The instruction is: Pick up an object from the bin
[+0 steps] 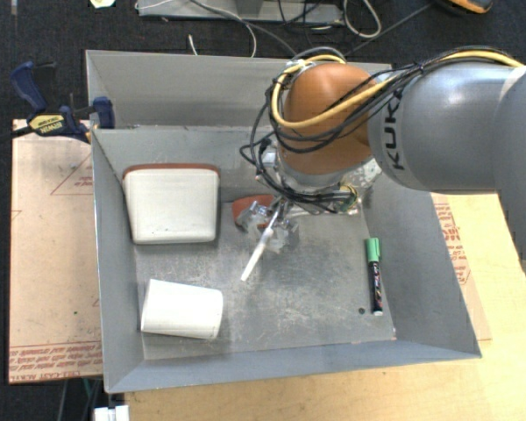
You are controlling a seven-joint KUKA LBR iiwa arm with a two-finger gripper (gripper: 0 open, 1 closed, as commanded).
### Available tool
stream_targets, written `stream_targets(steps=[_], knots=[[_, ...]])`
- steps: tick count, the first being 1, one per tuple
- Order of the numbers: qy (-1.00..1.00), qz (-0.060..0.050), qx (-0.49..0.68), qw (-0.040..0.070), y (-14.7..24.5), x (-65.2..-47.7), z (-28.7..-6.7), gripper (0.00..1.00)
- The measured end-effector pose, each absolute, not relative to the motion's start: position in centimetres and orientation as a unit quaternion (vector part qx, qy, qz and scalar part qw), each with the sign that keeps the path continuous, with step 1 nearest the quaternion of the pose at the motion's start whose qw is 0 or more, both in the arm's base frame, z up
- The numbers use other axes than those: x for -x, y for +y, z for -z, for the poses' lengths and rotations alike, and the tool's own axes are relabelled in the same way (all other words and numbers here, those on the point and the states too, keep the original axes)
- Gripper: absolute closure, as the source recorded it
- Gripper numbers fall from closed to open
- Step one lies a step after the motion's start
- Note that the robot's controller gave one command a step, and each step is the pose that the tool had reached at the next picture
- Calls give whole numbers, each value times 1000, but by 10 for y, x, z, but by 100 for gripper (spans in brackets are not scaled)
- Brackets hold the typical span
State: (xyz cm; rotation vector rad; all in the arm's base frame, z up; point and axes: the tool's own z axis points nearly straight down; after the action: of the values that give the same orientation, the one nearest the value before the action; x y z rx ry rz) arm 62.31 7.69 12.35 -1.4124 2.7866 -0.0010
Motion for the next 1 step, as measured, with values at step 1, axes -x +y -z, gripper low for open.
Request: stream_targets(steps=[1], knots=[[892, 0, 452, 9, 77, -623, -123, 100]])
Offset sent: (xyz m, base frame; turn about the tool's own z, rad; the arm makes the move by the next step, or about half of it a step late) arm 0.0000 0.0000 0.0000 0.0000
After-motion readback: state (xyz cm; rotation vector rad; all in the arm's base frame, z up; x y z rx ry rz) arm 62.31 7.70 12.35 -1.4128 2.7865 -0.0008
